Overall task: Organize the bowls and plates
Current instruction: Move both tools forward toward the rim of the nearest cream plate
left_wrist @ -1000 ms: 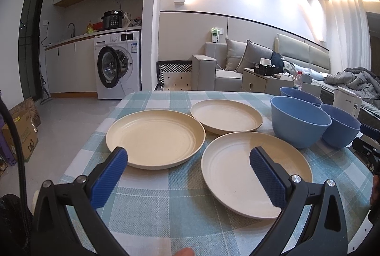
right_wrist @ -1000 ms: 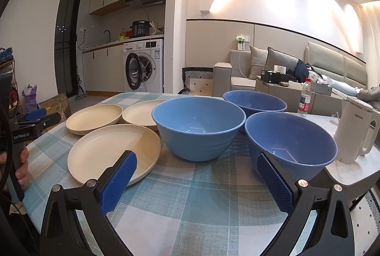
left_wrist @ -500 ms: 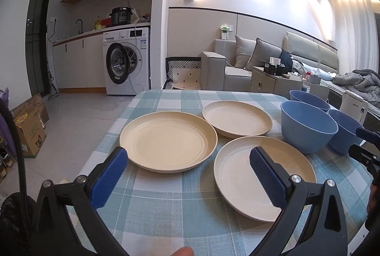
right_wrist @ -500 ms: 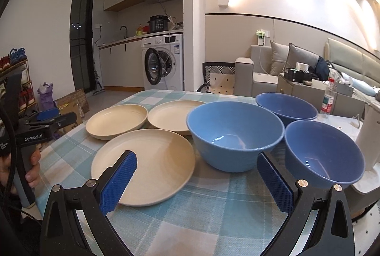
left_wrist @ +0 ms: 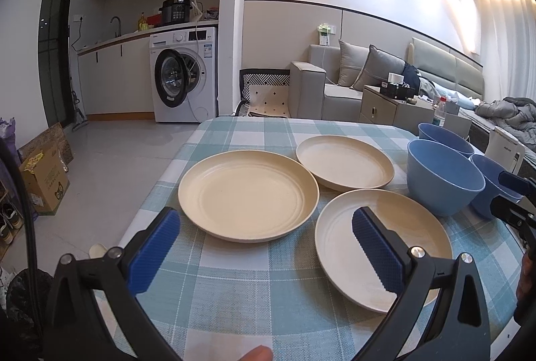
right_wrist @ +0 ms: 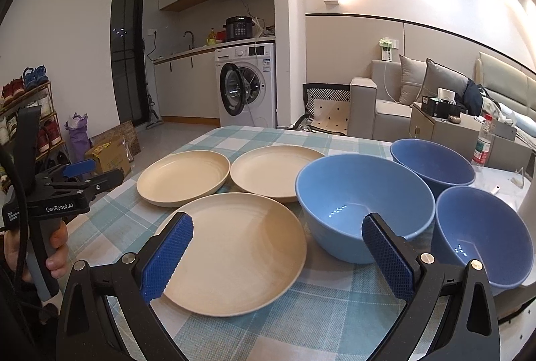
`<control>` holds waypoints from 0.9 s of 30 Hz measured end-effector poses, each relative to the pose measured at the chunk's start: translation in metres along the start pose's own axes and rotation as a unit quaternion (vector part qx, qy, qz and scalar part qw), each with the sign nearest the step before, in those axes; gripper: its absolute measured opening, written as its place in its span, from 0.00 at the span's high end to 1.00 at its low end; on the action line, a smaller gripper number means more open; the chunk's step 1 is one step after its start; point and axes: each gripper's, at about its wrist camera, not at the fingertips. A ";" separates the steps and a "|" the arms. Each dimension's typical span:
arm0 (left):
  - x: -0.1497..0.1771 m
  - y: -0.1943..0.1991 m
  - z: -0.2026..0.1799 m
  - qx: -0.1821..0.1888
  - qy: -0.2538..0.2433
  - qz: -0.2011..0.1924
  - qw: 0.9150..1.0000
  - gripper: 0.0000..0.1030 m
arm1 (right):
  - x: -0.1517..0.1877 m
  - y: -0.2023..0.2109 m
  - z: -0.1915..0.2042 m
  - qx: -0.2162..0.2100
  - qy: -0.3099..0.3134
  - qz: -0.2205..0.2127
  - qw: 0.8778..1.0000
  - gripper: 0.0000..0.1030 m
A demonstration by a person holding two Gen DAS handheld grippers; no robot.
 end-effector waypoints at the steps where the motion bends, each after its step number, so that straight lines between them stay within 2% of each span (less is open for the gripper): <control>1: -0.001 -0.001 0.001 -0.004 0.001 0.003 1.000 0.00 | -0.001 -0.002 0.000 -0.002 0.000 0.001 1.000 0.00; 9: -0.006 -0.006 0.014 -0.021 0.017 0.007 1.000 0.00 | -0.011 -0.025 0.009 -0.013 0.004 0.006 1.000 0.00; 20: -0.019 -0.020 0.017 -0.027 0.007 0.022 0.999 0.00 | -0.019 -0.054 0.012 -0.030 -0.020 0.029 0.999 0.00; 27: -0.026 -0.033 0.020 -0.035 0.001 0.034 0.999 0.00 | -0.026 -0.066 0.017 -0.031 -0.015 0.030 0.999 0.00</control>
Point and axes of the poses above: each gripper's, at about its wrist camera, not at the fingertips, and y roughly against the way its jaws point, z to its left, x to its underside, and after that the axes turned 13 degrees about -z, right-handed
